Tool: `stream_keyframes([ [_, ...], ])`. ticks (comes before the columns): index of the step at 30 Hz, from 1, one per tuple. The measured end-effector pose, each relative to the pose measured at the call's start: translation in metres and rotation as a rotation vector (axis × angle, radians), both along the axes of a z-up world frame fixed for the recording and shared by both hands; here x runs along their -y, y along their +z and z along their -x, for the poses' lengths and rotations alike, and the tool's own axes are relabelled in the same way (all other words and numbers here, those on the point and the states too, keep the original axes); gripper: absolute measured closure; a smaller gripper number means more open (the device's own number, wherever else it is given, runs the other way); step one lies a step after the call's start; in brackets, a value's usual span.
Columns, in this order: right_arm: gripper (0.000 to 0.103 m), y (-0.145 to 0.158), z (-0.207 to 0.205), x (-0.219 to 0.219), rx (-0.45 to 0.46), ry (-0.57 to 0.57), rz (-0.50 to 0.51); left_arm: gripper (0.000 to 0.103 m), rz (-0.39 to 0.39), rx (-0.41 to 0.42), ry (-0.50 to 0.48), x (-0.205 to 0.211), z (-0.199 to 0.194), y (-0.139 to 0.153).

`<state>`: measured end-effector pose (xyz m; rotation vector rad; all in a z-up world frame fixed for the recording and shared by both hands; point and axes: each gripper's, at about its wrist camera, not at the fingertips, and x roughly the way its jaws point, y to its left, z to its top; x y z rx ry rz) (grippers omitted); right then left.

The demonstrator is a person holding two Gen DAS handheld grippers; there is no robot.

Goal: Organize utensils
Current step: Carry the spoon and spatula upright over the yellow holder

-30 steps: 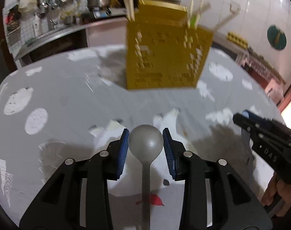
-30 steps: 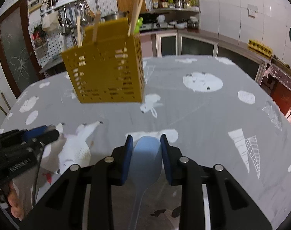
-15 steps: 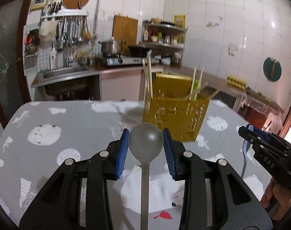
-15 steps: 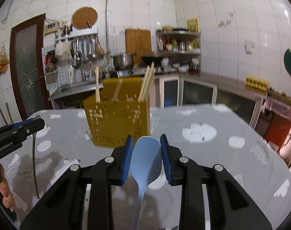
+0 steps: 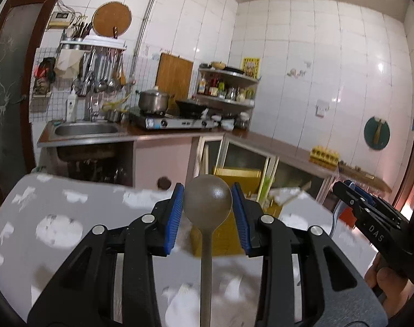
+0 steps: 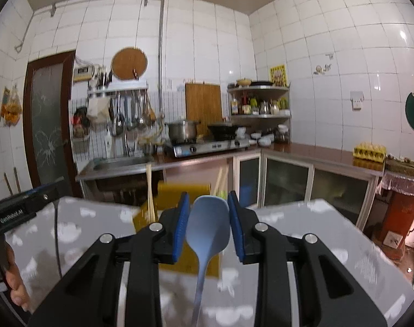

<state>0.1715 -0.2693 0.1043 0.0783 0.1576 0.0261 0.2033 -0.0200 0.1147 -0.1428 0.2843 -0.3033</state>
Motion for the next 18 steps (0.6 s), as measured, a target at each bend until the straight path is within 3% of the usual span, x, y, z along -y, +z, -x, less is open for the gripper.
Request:
stream_keyframes([
  [4, 0.074, 0.042, -0.024, 0.007, 0.046, -0.007, -0.004, 0.068, 0.032, 0.073, -0.01, 0.008, -0.024, 0.04],
  [9, 0.074, 0.073, -0.066, 0.008, 0.077, -0.022, -0.009, 0.068, 0.045, 0.137, -0.03, 0.031, -0.07, 0.076],
  [14, 0.074, 0.079, -0.105, 0.002, 0.082, -0.023, -0.004, 0.068, 0.031, 0.17, -0.041, 0.05, -0.108, 0.073],
  [18, 0.074, 0.06, -0.132, -0.001, 0.043, -0.025, 0.009, 0.068, 0.024, 0.151, -0.054, 0.061, -0.136, 0.048],
])
